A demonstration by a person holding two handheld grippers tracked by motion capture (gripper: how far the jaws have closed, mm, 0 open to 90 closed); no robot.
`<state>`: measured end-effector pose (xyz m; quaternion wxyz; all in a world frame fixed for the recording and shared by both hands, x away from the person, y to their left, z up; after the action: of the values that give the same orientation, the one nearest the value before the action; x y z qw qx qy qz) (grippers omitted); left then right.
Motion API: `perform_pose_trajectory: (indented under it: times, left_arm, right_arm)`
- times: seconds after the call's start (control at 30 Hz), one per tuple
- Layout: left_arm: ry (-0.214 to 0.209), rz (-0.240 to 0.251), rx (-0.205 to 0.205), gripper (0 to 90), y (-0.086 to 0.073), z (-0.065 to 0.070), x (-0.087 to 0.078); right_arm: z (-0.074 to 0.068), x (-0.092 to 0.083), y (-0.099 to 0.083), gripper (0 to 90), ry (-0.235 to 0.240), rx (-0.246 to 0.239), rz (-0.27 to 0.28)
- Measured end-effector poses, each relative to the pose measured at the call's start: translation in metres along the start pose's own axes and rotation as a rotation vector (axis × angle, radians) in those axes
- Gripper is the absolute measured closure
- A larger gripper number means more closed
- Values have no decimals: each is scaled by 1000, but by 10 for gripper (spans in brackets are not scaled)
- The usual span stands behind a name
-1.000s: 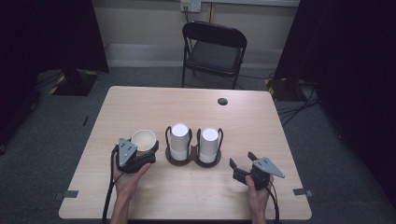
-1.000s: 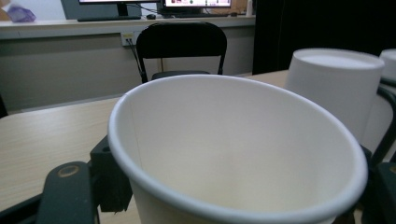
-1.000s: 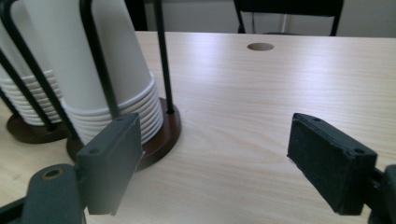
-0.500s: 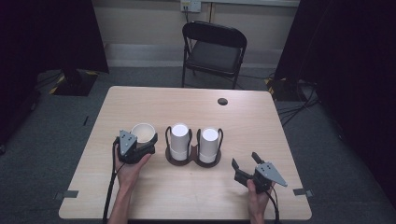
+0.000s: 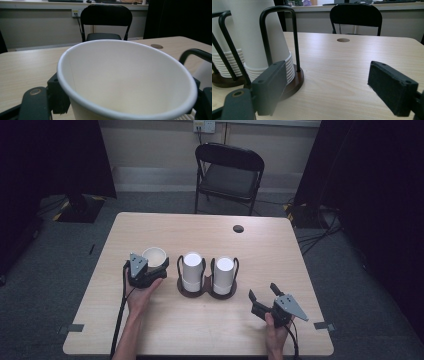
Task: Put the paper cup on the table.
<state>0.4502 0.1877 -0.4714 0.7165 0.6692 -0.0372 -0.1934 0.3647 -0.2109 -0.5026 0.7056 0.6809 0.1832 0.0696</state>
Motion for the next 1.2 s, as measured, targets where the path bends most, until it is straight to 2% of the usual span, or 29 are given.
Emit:
perform_pose_trajectory:
  times: [0.03,0.13,0.23,0.37,0.53,0.63,0.83,1.03,1.1,1.2]
  left_arm:
    - [11,-3,-5,213,-1,-2,2]
    - [8,-21,1,213,-5,-6,7]
    - [8,-50,-11,211,-11,-10,12]
    - [4,-84,-2,211,-17,-9,16]
    - [2,-130,-22,208,-26,-13,21]
    - [-8,-139,-11,206,-28,-11,22]
    - [-22,-149,-27,199,-29,-11,21]
    - [-15,-180,-1,167,-32,-11,22]
    - [-15,-180,-5,166,-33,-9,21]
    - [-6,-195,19,158,-32,-9,20]
  right_arm:
    - [0,0,0,154,-1,3,1]
    - [0,0,0,155,2,1,-8]
    - [0,1,0,156,2,-4,-11]
    - [0,1,0,157,-1,1,-8]
    - [-1,1,0,165,-3,-4,-7]
    - [-1,1,0,166,-4,-5,-6]
    - [0,0,0,166,-6,-4,-2]
    - [-1,0,0,176,-1,-4,-6]
    - [-1,1,0,176,-1,-2,-8]
    - [-1,1,0,176,-1,-1,-9]
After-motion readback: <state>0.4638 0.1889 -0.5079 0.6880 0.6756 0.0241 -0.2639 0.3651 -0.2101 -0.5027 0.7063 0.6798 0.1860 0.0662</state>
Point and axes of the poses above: each handheld gripper's, and its own axes: x roughly forward along the jaws, y roughly out of its top, z roughly to its right, the point moved 4 cm from there along x, roughly forward along the jaws, and after that the axes turned 3 degrees about -x, right-handed, at the moved point
